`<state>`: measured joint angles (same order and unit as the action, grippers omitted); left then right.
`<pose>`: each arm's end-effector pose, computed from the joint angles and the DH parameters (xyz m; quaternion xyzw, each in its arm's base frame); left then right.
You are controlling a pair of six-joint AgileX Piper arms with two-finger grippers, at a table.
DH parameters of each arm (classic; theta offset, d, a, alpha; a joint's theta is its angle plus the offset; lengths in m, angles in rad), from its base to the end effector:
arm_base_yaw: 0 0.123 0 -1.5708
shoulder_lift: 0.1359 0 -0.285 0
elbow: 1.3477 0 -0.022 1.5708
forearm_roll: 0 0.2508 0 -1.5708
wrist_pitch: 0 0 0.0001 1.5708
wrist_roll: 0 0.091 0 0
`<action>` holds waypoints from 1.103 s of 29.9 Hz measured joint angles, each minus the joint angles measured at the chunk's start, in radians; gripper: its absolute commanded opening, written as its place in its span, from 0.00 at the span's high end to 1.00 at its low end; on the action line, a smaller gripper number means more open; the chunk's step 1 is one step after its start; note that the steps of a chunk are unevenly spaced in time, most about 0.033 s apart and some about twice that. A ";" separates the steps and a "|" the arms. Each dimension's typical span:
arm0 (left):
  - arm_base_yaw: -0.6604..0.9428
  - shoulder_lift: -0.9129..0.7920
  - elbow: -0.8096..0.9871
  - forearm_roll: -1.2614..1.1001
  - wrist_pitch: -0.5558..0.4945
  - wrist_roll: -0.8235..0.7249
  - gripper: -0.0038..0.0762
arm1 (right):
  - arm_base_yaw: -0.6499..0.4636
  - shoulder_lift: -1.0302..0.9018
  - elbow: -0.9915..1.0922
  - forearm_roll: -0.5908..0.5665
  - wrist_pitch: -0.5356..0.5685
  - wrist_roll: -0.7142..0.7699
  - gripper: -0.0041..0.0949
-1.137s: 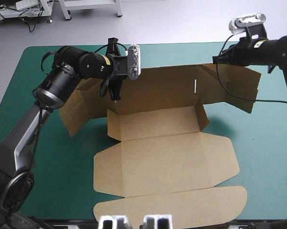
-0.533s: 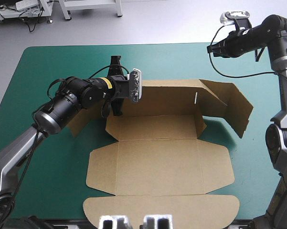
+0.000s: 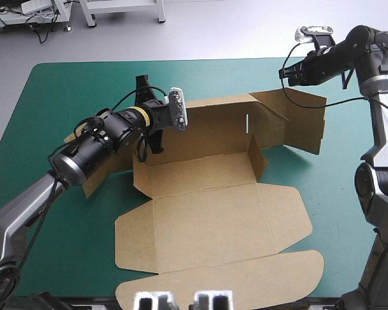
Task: Fold the box
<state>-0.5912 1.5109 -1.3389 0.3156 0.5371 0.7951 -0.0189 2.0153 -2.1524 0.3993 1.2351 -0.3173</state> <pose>0.2966 -0.1817 0.3571 0.6255 0.6225 0.1784 0.4353 0.4432 0.0250 0.3680 -0.1291 0.9331 0.1499 0.3002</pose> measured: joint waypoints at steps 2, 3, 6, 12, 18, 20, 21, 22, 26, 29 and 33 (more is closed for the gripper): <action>-0.022 0.000 0.000 0.014 -0.001 -0.007 0.96 | 0.000 0.001 0.000 0.012 -0.006 0.000 0.98; -0.036 0.000 0.000 0.021 -0.004 -0.009 0.96 | 0.000 0.001 -0.001 0.020 -0.011 0.000 0.98; -0.054 0.000 0.000 0.024 -0.006 -0.011 0.96 | 0.000 0.002 -0.001 0.030 -0.044 0.000 0.98; -0.063 0.000 0.000 0.053 -0.007 -0.014 0.96 | 0.000 0.017 -0.003 0.037 -0.080 0.003 0.98; -0.065 0.000 0.000 0.067 -0.005 -0.014 0.96 | 0.021 0.091 -0.003 0.032 -0.057 0.023 0.98; -0.065 0.000 0.000 0.073 -0.005 -0.014 0.96 | 0.034 0.103 -0.003 0.024 -0.029 0.027 0.98; -0.065 0.000 0.000 0.073 -0.005 -0.014 0.96 | 0.039 0.105 -0.003 0.021 -0.020 0.028 0.98; -0.065 0.000 0.000 0.075 -0.005 -0.014 0.96 | 0.043 0.105 -0.003 0.018 -0.006 0.031 0.98; -0.065 0.000 0.000 0.086 -0.003 -0.014 0.96 | 0.045 0.079 0.051 0.009 0.000 0.035 0.98; -0.066 0.007 0.000 0.101 -0.003 -0.014 0.96 | 0.045 0.033 0.122 -0.011 0.000 0.033 0.98; -0.066 0.024 0.000 0.125 -0.004 -0.015 0.96 | 0.045 -0.043 0.241 -0.012 -0.002 0.010 0.98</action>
<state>-0.6570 1.5347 -1.3389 0.4406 0.5327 0.7804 0.0257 1.9726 -1.9111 0.3872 1.2335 -0.3075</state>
